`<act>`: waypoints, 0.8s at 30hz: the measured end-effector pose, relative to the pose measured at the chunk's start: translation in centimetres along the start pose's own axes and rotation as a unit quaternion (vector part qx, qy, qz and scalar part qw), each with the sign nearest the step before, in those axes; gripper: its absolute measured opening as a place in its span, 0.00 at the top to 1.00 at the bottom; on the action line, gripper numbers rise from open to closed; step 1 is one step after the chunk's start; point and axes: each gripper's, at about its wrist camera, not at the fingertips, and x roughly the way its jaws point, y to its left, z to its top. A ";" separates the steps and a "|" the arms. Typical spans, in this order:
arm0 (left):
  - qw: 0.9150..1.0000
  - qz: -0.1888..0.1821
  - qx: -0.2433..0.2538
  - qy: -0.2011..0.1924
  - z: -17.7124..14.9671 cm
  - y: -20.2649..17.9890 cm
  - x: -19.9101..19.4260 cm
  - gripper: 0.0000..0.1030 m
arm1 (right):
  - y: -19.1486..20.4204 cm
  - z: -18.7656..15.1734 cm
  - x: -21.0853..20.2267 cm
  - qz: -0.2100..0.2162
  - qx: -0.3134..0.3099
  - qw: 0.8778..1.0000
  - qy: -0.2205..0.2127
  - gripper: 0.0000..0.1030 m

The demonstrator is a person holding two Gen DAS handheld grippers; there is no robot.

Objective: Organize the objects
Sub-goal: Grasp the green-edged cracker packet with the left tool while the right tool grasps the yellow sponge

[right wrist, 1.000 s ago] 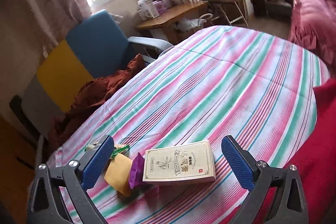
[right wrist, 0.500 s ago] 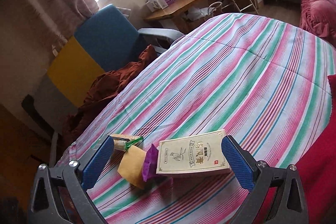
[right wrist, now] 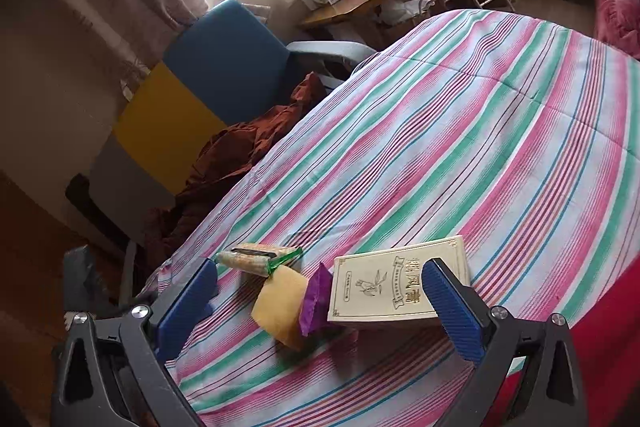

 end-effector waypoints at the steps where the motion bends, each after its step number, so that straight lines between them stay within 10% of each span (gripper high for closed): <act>1: 1.000 -0.005 -0.006 0.001 0.5 -0.1 0.8 0.46 | 0.0 0.0 0.0 0.002 0.000 1.000 0.000 0.00; 7: 0.999 0.002 -0.047 0.013 2.3 0.3 4.3 0.47 | -0.2 0.1 0.2 0.008 0.005 1.000 0.005 0.00; 11: 1.000 0.003 -0.026 0.001 2.5 0.3 5.0 0.66 | -0.1 0.1 0.5 0.003 0.000 1.000 0.009 0.00; 24: 0.991 0.053 0.111 -0.055 -3.1 2.4 -5.5 0.75 | -0.6 0.2 1.2 -0.024 -0.001 1.000 0.020 0.00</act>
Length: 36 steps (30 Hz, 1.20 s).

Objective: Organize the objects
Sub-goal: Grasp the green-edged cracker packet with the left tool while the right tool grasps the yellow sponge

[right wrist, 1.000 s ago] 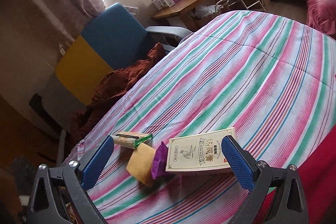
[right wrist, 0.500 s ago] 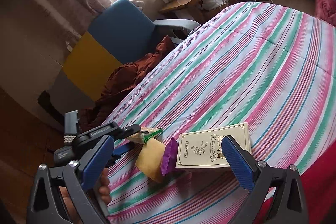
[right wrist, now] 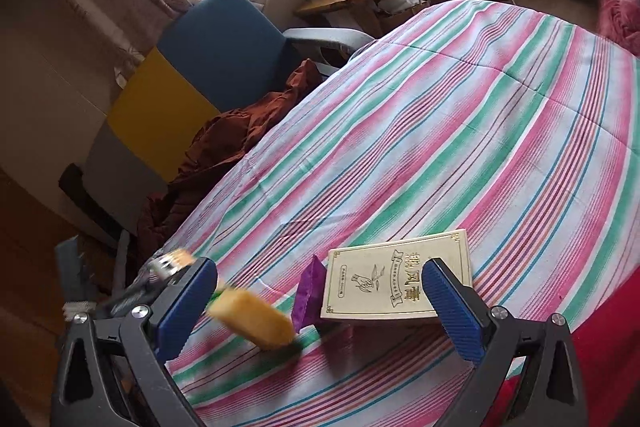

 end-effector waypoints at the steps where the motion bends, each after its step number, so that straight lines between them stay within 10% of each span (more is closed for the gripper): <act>1: 1.000 0.000 0.008 0.003 -1.0 0.1 -0.6 0.75 | 0.0 0.0 -0.1 -0.003 -0.001 1.000 -0.002 0.00; 16: 0.992 -0.030 0.106 0.060 -14.9 -1.4 -5.4 0.74 | 4.4 -2.5 2.7 -0.005 -0.125 0.990 0.072 0.00; 27: 0.968 0.083 0.228 0.057 -8.2 -0.6 -4.8 0.50 | 5.7 -4.2 4.0 0.006 -0.164 0.979 0.123 0.00; 36: 0.948 0.075 0.287 0.115 -7.6 -0.7 -0.6 0.45 | 7.4 -5.8 4.8 0.013 -0.220 0.963 0.159 0.00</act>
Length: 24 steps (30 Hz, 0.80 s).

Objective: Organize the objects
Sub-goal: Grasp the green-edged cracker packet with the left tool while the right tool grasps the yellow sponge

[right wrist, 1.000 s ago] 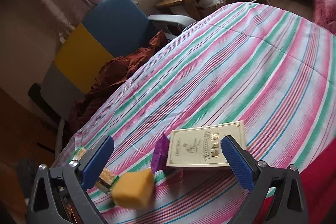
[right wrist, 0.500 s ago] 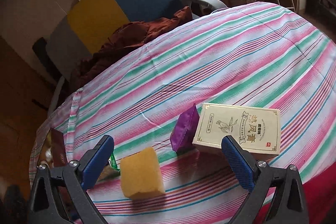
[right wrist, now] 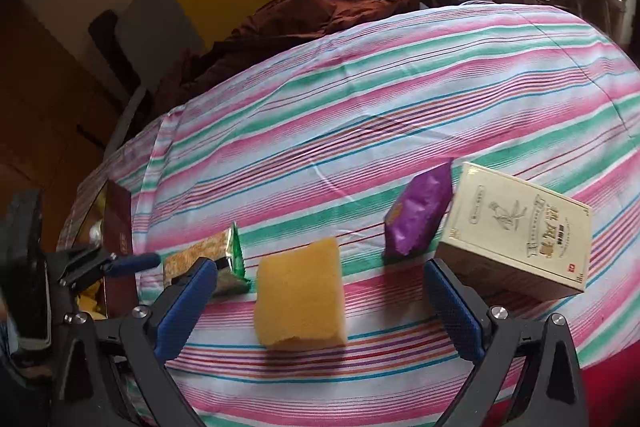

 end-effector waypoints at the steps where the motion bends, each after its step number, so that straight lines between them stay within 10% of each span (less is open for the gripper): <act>1: 1.000 -0.001 0.009 0.006 0.1 -0.2 0.3 0.44 | 0.2 0.0 0.2 -0.003 -0.006 1.000 0.003 0.00; 15: 0.999 -0.033 -0.032 0.005 0.3 1.5 2.2 0.50 | 2.4 -1.1 3.3 -0.030 -0.069 0.995 0.067 0.01; 20: 0.996 -0.030 -0.076 -0.020 -1.6 0.7 1.0 0.51 | 2.9 -1.8 4.8 -0.061 -0.100 0.988 0.099 0.46; 24: 0.989 -0.040 -0.131 -0.056 -3.7 0.3 -0.9 0.51 | 3.4 -1.9 4.3 -0.049 -0.116 0.988 0.087 0.46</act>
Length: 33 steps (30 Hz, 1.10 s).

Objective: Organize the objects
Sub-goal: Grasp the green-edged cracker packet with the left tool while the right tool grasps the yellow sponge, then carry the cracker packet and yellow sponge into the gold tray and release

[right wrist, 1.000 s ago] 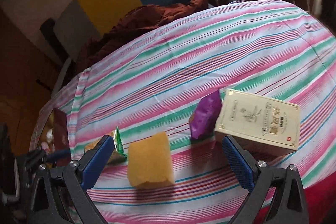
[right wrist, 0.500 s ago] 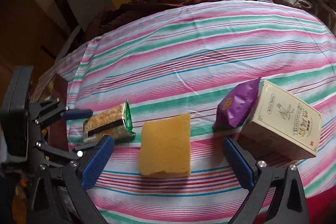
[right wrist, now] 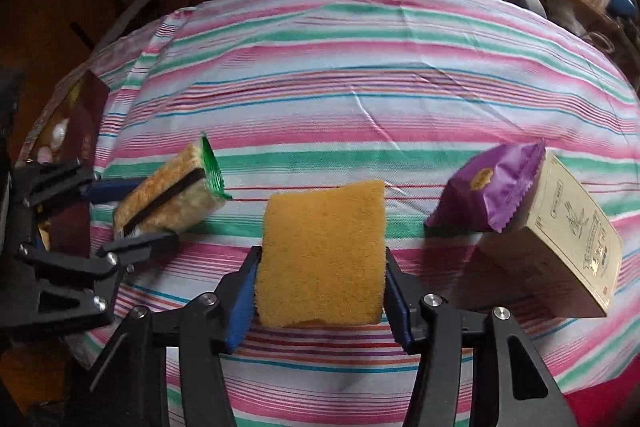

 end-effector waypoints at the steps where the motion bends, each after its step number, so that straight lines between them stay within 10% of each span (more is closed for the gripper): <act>1: 1.000 -0.001 -0.013 -0.010 -0.4 0.0 -0.7 0.51 | 0.1 0.0 0.1 -0.004 -0.003 1.000 0.002 0.46; 19: 0.971 0.115 -0.144 -0.152 -7.5 3.9 -12.6 0.51 | 1.7 0.1 -2.5 0.004 -0.034 0.998 -0.058 0.46; 33: 0.955 0.142 -0.201 -0.163 -13.4 7.3 -15.0 0.51 | 7.4 -0.2 -3.9 0.029 -0.074 0.994 -0.071 0.46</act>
